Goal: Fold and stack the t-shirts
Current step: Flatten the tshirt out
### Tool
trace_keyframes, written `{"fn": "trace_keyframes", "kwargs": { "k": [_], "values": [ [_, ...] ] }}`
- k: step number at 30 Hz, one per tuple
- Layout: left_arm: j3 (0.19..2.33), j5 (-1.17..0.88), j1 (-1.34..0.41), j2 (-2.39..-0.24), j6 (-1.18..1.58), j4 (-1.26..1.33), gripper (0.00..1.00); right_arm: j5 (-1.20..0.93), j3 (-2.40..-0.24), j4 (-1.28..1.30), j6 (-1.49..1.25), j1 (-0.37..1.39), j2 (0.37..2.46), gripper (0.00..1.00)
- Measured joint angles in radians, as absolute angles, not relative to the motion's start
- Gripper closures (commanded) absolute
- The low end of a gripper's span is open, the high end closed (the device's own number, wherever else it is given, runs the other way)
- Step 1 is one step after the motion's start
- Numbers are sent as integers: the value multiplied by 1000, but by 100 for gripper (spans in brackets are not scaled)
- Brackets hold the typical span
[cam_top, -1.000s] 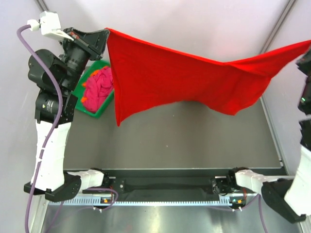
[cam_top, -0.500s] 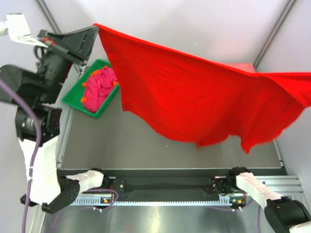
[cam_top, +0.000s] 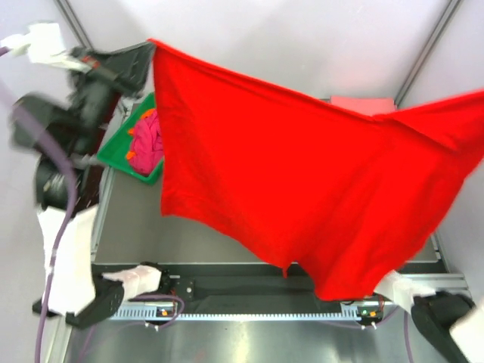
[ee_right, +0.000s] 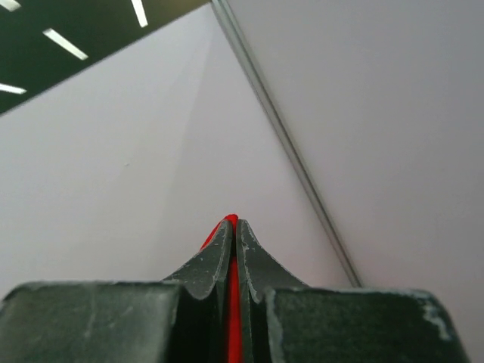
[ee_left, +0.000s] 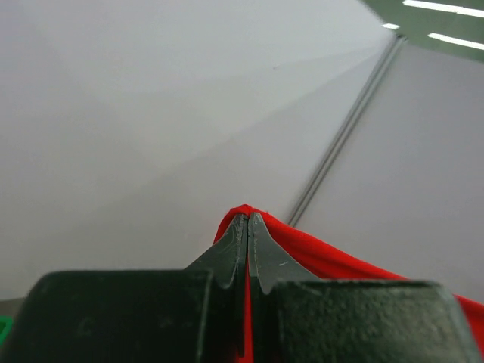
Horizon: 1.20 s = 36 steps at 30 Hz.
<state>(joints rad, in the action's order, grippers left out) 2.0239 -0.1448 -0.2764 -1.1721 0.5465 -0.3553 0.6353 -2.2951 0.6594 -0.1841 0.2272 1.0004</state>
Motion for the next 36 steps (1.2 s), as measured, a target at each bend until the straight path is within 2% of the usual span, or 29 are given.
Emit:
{"fn": "trace_keyframes", "kwargs": {
  "k": [4, 12, 18, 20, 23, 27, 32, 36],
  "values": [
    [1982, -93, -276, -1306, 511, -340, 100, 663, -2283, 586, -120, 227, 1190, 100],
    [1993, -35, -276, -1698, 475, -292, 100, 598, -2431, 368, -77, 164, 1782, 100],
    [2350, -8, -276, -1982, 470, -273, 100, 451, -2503, 166, -262, -5, 2004, 100],
    [2413, -2, -276, -2006, 468, -233, 100, 412, -2524, 125, -347, -88, 2014, 100],
    [2394, -2, -278, -1971, 467, -171, 100, 319, -2533, 76, -452, -189, 1995, 100],
    [2131, -6, -279, -1785, 457, -91, 100, 136, -2504, 76, -542, -257, 1917, 100],
    [1732, 27, -277, -1518, 438, -23, 100, -62, -2114, 111, -604, -255, 1643, 100],
    [1451, 82, -277, -1303, 435, -59, 100, -130, -1770, 249, -664, -260, 1432, 100]
  ]
}}
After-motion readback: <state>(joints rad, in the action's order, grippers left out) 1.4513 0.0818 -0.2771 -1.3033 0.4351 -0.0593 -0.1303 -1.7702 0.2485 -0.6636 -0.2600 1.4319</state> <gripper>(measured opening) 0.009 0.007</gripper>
